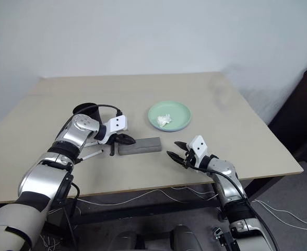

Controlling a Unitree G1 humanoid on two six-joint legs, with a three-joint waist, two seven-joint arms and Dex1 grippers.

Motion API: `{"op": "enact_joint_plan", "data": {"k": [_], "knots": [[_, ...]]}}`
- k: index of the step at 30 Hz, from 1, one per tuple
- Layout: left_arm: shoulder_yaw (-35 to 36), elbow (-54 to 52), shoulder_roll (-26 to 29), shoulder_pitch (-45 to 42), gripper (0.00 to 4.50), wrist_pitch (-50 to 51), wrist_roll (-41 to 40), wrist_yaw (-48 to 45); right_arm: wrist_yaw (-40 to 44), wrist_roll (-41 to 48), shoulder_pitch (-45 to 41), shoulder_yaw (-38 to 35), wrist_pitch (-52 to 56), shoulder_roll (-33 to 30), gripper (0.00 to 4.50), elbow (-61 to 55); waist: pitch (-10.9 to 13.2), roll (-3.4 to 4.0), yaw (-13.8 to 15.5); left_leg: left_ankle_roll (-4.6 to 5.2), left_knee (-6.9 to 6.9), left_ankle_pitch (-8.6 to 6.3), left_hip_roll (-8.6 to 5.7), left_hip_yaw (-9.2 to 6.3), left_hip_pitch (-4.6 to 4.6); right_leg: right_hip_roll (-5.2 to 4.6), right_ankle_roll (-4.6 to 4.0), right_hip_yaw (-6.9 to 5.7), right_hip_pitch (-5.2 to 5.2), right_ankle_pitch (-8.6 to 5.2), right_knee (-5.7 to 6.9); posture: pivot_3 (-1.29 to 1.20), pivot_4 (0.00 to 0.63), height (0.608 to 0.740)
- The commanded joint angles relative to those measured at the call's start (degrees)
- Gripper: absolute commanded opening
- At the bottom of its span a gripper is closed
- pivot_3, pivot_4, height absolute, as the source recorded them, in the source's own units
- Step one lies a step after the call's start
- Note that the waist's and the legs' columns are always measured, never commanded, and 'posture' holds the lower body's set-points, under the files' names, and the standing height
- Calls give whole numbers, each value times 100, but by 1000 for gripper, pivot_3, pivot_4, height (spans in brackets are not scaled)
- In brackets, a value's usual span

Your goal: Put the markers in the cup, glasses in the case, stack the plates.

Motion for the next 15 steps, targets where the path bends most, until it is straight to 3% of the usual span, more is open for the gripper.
{"op": "enact_joint_plan", "data": {"k": [1,8,15], "knots": [[-17,-352,64,148,49,93,-31,67,48,15,-196,-37,-135,2,2655,-60,0,0,0,0,0,0,0,0,2,0,0,0,2,0,0,0,0,740],[279,-1366,385,413,49,567,-498,-110,76,27,-194,-18,-137,-1,2655,-75,1,0,-10,0,2,0,4,0,3,1,0,1,0,0,3,0,0,740],[347,-2677,1649,1327,49,1543,-703,-853,124,43,-171,-24,-102,-38,2655,-101,0,3,-82,0,-11,0,8,-1,5,2,-2,7,-8,-1,3,0,0,740]]}}
